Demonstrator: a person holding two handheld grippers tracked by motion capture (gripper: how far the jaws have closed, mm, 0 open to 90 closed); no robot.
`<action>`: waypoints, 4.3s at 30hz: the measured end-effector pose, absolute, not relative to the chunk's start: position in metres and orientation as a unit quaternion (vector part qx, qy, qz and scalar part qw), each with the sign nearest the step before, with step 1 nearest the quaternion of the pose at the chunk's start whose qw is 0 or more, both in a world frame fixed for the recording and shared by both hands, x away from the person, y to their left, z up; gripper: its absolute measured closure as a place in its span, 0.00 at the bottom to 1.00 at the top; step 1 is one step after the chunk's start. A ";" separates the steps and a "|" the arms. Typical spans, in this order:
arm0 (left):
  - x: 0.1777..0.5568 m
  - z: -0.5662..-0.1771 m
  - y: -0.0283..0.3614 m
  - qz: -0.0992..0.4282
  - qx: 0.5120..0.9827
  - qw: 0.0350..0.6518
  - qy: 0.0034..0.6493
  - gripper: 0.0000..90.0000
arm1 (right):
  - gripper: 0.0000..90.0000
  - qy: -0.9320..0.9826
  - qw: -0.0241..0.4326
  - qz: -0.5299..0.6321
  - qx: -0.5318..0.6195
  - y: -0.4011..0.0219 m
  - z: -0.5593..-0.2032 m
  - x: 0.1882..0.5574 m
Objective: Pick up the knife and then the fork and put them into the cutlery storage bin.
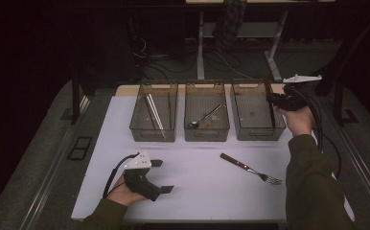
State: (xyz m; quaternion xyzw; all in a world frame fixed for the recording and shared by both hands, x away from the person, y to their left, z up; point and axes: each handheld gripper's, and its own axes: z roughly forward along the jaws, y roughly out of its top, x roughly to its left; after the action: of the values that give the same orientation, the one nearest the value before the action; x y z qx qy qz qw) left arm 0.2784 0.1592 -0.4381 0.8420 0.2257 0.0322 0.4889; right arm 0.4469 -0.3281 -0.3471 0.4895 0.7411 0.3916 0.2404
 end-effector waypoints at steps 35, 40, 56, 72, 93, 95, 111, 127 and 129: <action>0.278 -0.439 0.158 0.031 0.844 0.487 0.224 0.00 | 0.49 0.747 0.200 0.393 0.497 -0.331 -0.365 0.431; 0.278 -0.438 0.158 0.034 0.845 0.485 0.224 0.00 | 0.47 0.756 0.182 0.410 0.477 -0.329 -0.364 0.411; 0.278 -0.439 0.158 0.038 0.845 0.482 0.230 0.00 | 0.33 0.783 0.151 0.443 0.410 -0.314 -0.365 0.345; 0.278 -0.439 0.156 0.036 0.847 0.481 0.222 0.00 | 0.52 0.833 0.094 0.410 0.359 -0.297 -0.401 0.313; 0.278 -0.439 0.155 0.034 0.849 0.478 0.220 0.00 | 0.78 0.896 0.044 0.317 0.308 -0.264 -0.433 0.325; 0.278 -0.439 0.155 0.034 0.850 0.477 0.221 0.00 | 0.79 0.899 0.042 0.313 0.304 -0.263 -0.435 0.326; 0.278 -0.440 0.154 0.032 0.851 0.476 0.221 0.00 | 0.84 0.933 0.026 0.232 0.273 -0.246 -0.430 0.337; 0.277 -0.440 0.153 0.029 0.852 0.475 0.217 0.00 | 0.85 0.967 -0.016 0.044 0.250 -0.199 -0.419 0.363; 0.277 -0.440 0.153 0.030 0.852 0.476 0.216 0.00 | 0.85 0.966 -0.021 0.042 0.253 -0.199 -0.419 0.364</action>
State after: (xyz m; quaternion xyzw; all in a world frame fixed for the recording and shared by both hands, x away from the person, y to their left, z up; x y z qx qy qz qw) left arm 0.2771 0.1529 -0.4399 0.8522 0.2159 0.0296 0.4757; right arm 0.3645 -0.1994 -0.4186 0.2534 0.9662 0.0416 -0.0210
